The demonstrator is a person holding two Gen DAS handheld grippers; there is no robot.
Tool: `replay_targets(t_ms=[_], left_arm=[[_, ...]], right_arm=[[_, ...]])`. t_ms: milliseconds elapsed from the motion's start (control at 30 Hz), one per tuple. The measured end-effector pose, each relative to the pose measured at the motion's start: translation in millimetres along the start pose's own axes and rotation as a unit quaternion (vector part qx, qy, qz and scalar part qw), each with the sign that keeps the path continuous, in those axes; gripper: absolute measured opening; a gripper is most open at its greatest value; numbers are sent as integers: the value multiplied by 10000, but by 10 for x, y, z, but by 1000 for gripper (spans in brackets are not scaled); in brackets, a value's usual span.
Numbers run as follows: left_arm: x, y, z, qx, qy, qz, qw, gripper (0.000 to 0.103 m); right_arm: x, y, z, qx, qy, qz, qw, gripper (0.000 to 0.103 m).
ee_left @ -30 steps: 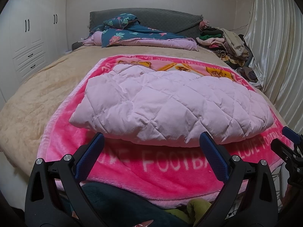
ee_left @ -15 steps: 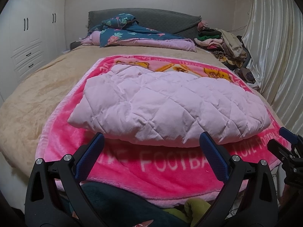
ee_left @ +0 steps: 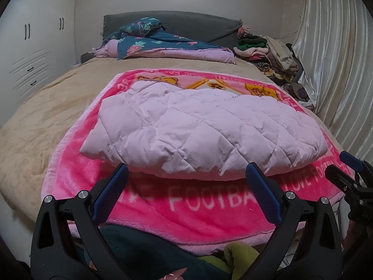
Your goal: Fold large clothes
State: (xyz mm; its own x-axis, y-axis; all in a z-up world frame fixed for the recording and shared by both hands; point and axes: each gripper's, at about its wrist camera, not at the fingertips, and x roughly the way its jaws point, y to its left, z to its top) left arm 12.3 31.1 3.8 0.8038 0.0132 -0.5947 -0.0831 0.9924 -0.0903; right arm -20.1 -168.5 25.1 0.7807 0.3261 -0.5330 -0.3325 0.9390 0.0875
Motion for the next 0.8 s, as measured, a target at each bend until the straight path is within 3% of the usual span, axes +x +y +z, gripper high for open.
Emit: replay_targets(t_ms=[433,567,667,700,767,800], left_arm=[[39,11,-53,-2,109,127,9999,94],[120,122,-41,-242,204,-44,9995,94],[265,310,17,-455,344,125,9983,94],[326,402,52,-545,382,165,9976,94],[501,697,165,-845,498,330,9946,94],[563,815,207,-937,531,411,9933,94]], right_arm=[[-16,-53,5,83,-51,-219,9997,99],[-51,-244,-16,328,-139,-410,9985,99],[-89,-678,-75,833,-218,-804,9930,99],[-103,-926,-120,1065,-243,-1107,9878,99],[-113,-1416,-243,1484,-158,-1692,9742,99],[-138,-1758,-350,1834,-69,-2082,9607,99]])
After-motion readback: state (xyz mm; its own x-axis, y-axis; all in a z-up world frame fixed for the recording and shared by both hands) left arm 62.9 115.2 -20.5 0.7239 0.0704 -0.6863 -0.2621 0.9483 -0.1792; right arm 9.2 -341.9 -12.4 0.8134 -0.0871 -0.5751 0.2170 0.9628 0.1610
